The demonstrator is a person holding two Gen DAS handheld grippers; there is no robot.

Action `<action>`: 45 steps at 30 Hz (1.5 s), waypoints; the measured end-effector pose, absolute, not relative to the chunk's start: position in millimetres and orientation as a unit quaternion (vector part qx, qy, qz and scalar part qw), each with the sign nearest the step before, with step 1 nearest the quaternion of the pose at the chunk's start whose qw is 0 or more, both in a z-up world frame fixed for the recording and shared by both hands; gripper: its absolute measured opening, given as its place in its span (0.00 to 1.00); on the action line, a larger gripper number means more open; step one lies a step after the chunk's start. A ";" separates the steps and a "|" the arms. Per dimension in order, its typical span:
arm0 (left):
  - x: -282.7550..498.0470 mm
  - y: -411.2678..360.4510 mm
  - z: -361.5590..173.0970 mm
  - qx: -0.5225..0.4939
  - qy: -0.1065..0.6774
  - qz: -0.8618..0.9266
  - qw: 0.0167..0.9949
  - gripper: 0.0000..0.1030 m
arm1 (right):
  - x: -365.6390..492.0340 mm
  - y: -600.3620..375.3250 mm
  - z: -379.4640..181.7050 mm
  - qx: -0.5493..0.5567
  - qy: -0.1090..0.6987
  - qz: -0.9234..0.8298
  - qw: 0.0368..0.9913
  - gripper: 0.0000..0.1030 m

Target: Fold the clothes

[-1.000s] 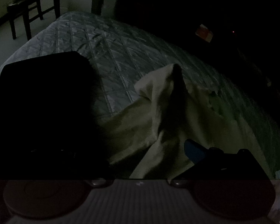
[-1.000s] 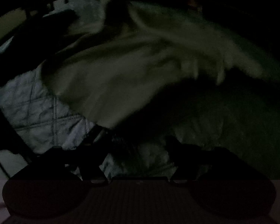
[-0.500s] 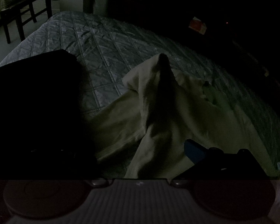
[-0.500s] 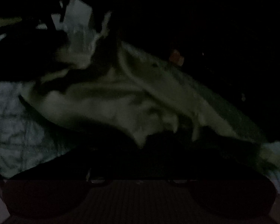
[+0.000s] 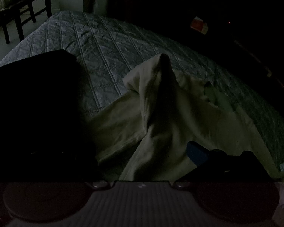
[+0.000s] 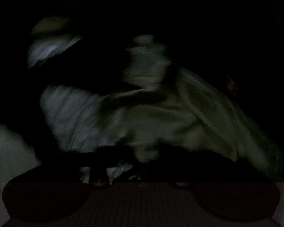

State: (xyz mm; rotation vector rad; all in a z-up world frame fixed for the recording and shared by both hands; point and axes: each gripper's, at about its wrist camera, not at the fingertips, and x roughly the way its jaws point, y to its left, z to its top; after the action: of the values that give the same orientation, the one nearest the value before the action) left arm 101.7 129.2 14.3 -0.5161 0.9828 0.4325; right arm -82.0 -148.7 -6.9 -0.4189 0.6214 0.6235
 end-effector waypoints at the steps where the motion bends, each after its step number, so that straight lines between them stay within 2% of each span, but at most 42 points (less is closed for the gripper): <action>1: 101.7 128.7 14.0 -0.242 0.464 0.202 0.828 0.99 | -72.3 -156.0 -12.1 -0.177 0.316 0.274 0.891 0.72; 2: 101.8 128.1 13.6 -0.240 0.465 0.200 0.828 0.99 | -62.7 -163.3 -17.3 -0.152 0.332 0.248 0.897 0.66; 4: 101.9 125.9 12.9 -0.237 0.467 0.197 0.829 0.99 | -43.5 -177.9 -27.7 -0.101 0.364 0.194 0.905 0.63; 5: 102.0 124.8 12.9 -0.235 0.467 0.197 0.830 0.99 | -33.8 -185.2 -32.9 -0.076 0.379 0.167 0.907 0.58; 8: 103.0 121.8 11.5 -0.229 0.469 0.196 0.830 0.99 | -5.0 -207.1 -48.6 0.002 0.420 0.084 0.904 0.54; 13: 105.0 115.8 6.2 -0.213 0.477 0.195 0.830 0.99 | 20.0 -179.7 -61.3 -0.020 0.400 0.110 0.910 0.55; 18: 105.8 107.5 -0.4 -0.196 0.491 0.189 0.828 0.99 | 37.3 -154.7 -46.0 -0.010 0.346 0.160 0.924 0.57; 20: 106.5 104.8 -0.4 -0.193 0.492 0.186 0.829 0.99 | 35.7 -154.4 -36.4 -0.015 0.324 0.172 0.930 0.73; 21: 106.8 103.9 -0.4 -0.192 0.492 0.185 0.829 0.99 | 36.0 -164.9 -35.6 0.004 0.323 0.157 0.933 0.75; 25: 107.3 102.3 0.0 -0.192 0.491 0.182 0.830 0.99 | 43.4 -222.2 -47.6 0.098 0.356 0.058 0.927 0.67; 29: 108.0 101.2 -0.5 -0.190 0.492 0.181 0.830 0.99 | 56.7 -246.8 -62.8 0.102 0.388 0.030 0.915 0.62; 34: 109.0 99.1 -1.0 -0.187 0.494 0.180 0.830 0.99 | 84.2 -242.8 -69.0 0.072 0.378 0.063 0.921 0.63; 36: 109.5 98.8 -1.1 -0.187 0.494 0.179 0.830 0.99 | 88.6 -235.6 -67.7 0.057 0.382 0.084 0.918 0.52; 37: 109.5 99.0 -1.2 -0.188 0.494 0.179 0.830 0.99 | 89.5 -231.6 -66.5 0.050 0.386 0.094 0.916 0.11; 38: 109.5 99.2 -1.2 -0.189 0.494 0.179 0.830 0.99 | 90.8 -229.3 -64.8 0.047 0.391 0.100 0.914 0.03; 43: 108.9 100.0 0.2 -0.192 0.492 0.178 0.830 0.99 | 90.4 -231.3 -25.7 0.027 0.377 0.111 0.919 0.03; 45: 108.6 100.3 0.5 -0.193 0.491 0.178 0.831 0.99 | 89.9 -227.0 0.8 -0.024 0.362 0.120 0.924 0.03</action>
State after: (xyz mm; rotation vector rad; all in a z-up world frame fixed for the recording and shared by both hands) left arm 108.6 100.3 0.5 -0.4087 1.0424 0.3767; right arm 89.9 -227.0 0.8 -0.0488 0.7426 0.2454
